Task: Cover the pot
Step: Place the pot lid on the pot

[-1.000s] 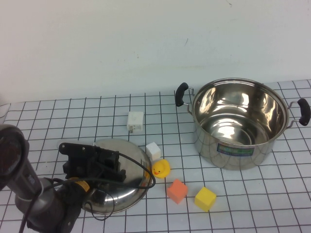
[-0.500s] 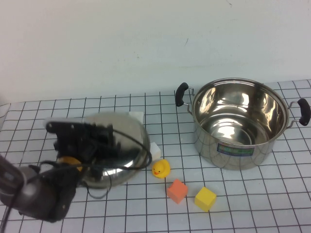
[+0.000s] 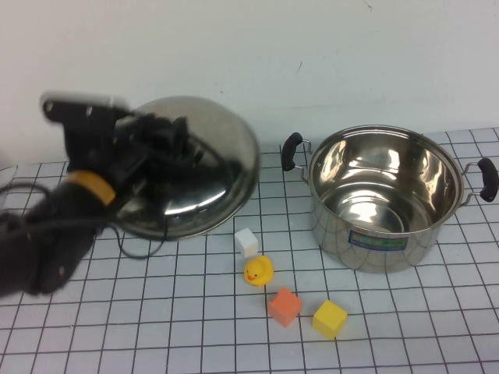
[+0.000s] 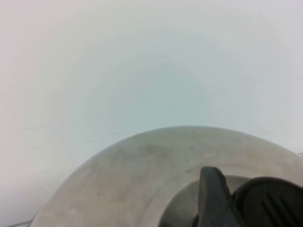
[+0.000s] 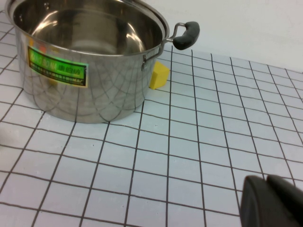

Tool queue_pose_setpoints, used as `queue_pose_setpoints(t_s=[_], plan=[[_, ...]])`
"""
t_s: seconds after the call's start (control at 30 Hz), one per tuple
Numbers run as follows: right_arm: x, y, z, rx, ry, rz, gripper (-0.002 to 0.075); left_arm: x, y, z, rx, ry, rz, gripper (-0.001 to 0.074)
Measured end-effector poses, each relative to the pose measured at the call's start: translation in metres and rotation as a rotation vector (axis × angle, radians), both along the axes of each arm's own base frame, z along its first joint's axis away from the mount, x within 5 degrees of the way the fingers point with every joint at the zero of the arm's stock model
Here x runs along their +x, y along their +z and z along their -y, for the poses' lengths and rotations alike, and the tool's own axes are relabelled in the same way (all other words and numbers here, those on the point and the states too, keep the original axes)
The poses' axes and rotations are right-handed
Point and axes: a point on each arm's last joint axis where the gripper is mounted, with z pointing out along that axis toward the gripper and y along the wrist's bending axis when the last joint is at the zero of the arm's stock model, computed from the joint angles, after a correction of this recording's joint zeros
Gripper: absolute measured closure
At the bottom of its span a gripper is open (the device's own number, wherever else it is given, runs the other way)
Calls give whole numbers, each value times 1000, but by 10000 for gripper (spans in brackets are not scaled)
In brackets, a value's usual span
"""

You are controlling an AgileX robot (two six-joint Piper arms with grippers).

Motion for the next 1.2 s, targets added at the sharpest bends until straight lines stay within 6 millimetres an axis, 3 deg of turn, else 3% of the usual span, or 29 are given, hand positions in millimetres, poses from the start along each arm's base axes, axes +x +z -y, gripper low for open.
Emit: queue_pose_setpoints(t_s=[0.23,0.47,0.83,1.2], plan=[[0,0,0,0,0,0,717,11,57,44,1,-200,-20,416],[0,0,0,0,0,0,717,33,75,105,46,-278,-18,416],[0,0,0,0,0,0,717,70,43,193,179,-321,-88,416],[0,0,0,0,0,0,717,87,7,247,206,-353,-109,416]])
